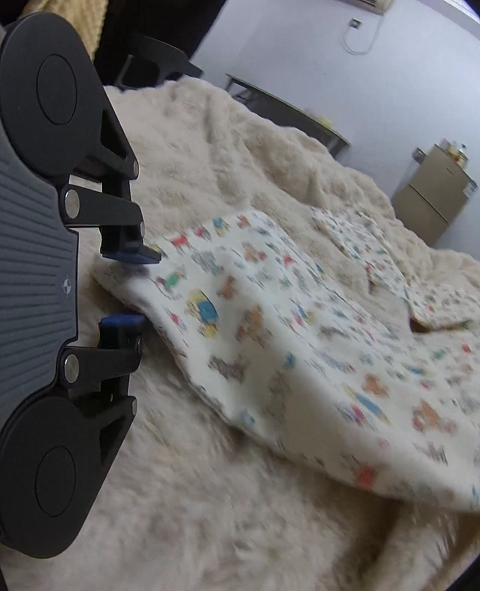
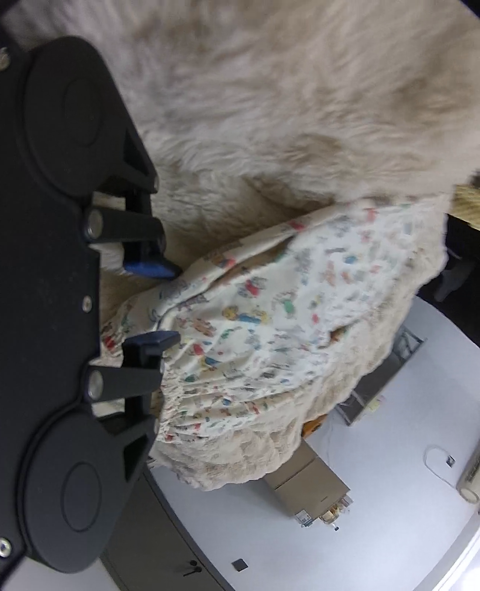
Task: Fold clothes
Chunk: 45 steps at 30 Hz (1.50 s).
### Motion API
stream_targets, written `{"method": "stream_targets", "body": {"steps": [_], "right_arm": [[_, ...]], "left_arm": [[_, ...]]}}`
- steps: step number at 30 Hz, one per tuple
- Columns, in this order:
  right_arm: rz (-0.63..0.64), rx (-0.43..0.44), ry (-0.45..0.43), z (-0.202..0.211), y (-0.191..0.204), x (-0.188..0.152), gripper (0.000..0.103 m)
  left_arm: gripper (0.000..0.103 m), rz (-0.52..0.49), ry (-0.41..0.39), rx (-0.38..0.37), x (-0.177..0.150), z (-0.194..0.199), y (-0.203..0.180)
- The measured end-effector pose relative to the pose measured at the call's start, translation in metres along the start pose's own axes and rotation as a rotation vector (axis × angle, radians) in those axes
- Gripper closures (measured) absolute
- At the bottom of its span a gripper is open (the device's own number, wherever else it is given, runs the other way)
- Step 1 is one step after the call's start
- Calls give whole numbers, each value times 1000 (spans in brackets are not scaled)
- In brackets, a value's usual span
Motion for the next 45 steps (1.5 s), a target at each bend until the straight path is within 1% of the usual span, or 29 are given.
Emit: {"method": "stream_targets", "body": {"steps": [3,4,5,7,9,11,13,15,16,18,19,20,22,23,25,27,30,31,32,33,34,38,41,43,45], "right_arm": [[-92,14,-109,22,-17,-5,62],[-109,14,-128,24,-21,-6,55],[-134,18,-148,27,-25,-6,52],[-217,32,-206,34,-38,-6,40],[-285,43,-242,36,-49,-4,35],[-313,45,-225,28,-54,2,33],[-348,77,-186,14,-58,8,28],[-376,99,-157,4,-60,13,28],[-405,107,-138,-3,-62,16,28],[-507,128,-84,-21,-68,24,28],[-570,147,-63,-29,-72,28,28],[-613,164,-56,-34,-75,29,28],[-722,221,-53,-50,-78,32,28],[-744,236,-54,-53,-79,33,28],[-751,250,-41,-63,-72,39,26],[-727,246,-25,-68,-64,44,24],[-704,258,-12,-75,-57,47,24],[-704,262,-9,-77,-55,47,24],[-708,265,-8,-79,-55,46,23],[-715,270,-11,-79,-56,46,22],[-725,275,-16,-80,-57,45,22],[-765,293,-34,-84,-58,44,22],[-781,308,-20,-88,-58,43,22],[-789,312,-16,-89,-58,43,22],[-797,314,-12,-90,-58,43,21]], "left_arm": [[85,21,12,-9,-5,-2,6],[86,26,16,-11,-7,-2,7],[87,31,19,-11,-9,-3,9],[87,36,25,-9,-10,-5,11],[86,46,35,-9,-12,-7,13],[83,52,48,-11,-11,-9,13],[73,55,60,-3,-10,-8,13],[58,68,71,-9,-11,-3,15],[56,76,76,-16,-12,0,16],[50,86,77,-41,-14,7,19],[48,86,74,-73,-16,13,20],[44,85,71,-99,-17,18,21],[42,55,55,-123,-15,26,16],[41,38,43,-125,-13,29,13],[42,19,12,-115,-6,30,7],[42,2,-29,-103,2,28,-1],[41,-18,-79,-74,10,24,-9],[39,-14,-87,-60,10,22,-10],[28,5,-85,-41,8,18,-8],[22,24,-83,-22,7,14,-6],[22,40,-83,-12,5,11,-4],[22,69,-123,-24,0,14,-4],[22,41,-125,-17,1,20,-8],[22,34,-145,-48,0,27,-8],[19,35,-169,-75,-2,31,-8]]}}
Point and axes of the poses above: each gripper's, at about its wrist camera, not at the fingertips, and z roughly against the way its jaws point, y to its left, x to its top, the point moved 1 cm from there along -z, roughly the way its jaws point, and after that the axes turned 14 degrees about y, right-handed, at the moved point
